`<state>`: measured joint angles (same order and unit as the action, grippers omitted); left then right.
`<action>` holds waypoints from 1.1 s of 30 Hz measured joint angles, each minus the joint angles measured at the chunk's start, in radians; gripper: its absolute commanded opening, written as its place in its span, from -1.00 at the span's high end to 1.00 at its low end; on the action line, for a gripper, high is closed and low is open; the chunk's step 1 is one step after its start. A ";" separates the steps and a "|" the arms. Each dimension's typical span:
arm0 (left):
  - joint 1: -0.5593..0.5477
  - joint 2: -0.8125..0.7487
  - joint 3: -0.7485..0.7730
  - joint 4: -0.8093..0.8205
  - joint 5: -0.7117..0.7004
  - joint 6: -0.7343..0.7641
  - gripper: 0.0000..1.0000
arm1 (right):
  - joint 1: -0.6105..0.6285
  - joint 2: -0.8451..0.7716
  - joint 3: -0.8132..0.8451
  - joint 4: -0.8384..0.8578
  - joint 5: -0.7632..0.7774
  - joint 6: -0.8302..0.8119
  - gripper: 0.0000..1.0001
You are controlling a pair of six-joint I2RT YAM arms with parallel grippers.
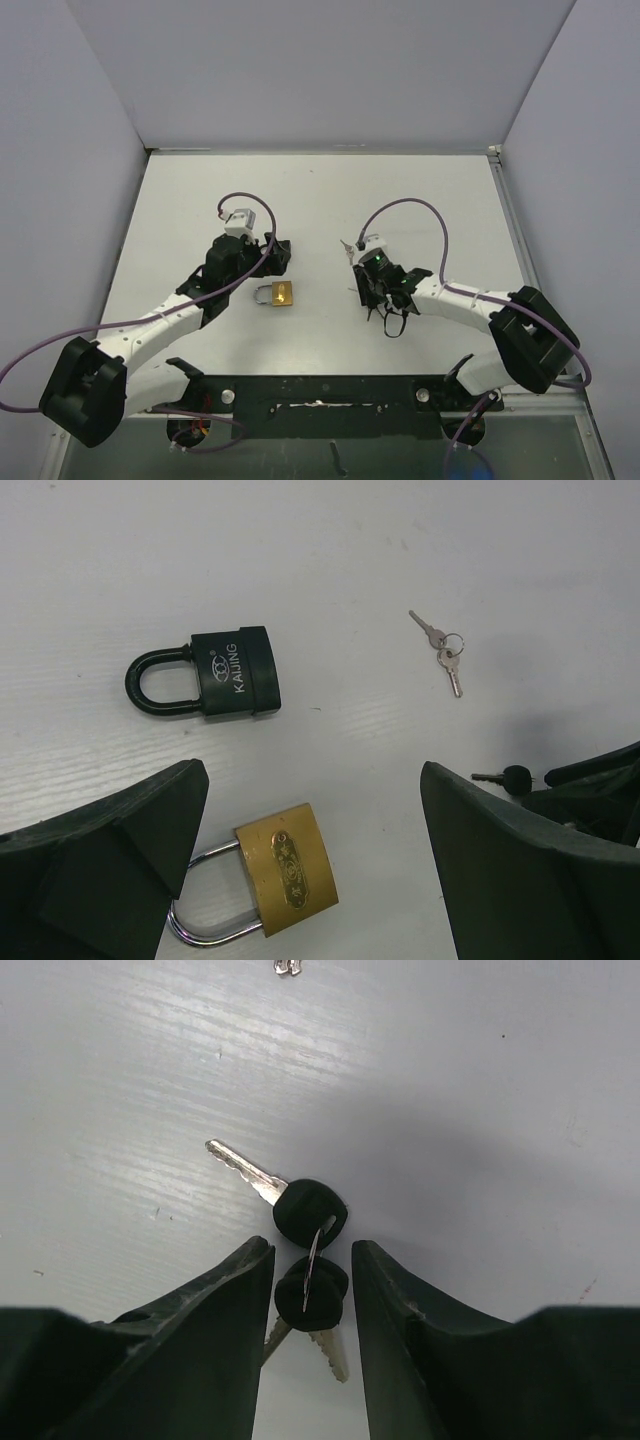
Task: Unlock with the key
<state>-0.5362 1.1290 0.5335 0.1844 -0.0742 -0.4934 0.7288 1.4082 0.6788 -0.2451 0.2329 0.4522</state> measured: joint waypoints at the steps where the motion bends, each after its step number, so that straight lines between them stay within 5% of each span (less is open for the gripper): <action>1: 0.000 0.002 0.000 0.000 0.000 0.000 -0.74 | -0.003 0.003 0.000 0.005 0.000 0.001 0.33; 9: 0.000 0.003 -0.003 0.001 0.000 0.000 -0.75 | -0.021 0.043 0.000 0.023 -0.001 0.005 0.40; 24: 0.000 0.003 -0.013 0.007 0.001 0.000 -0.75 | -0.029 0.045 0.000 0.044 0.000 0.014 1.00; 33: -0.032 0.003 -0.034 0.064 0.067 0.011 -0.67 | -0.030 -0.021 -0.042 0.079 0.000 0.001 1.00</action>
<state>-0.5686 1.1320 0.4999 0.2485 -0.0074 -0.4828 0.6991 1.3876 0.6369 -0.1658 0.2325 0.4530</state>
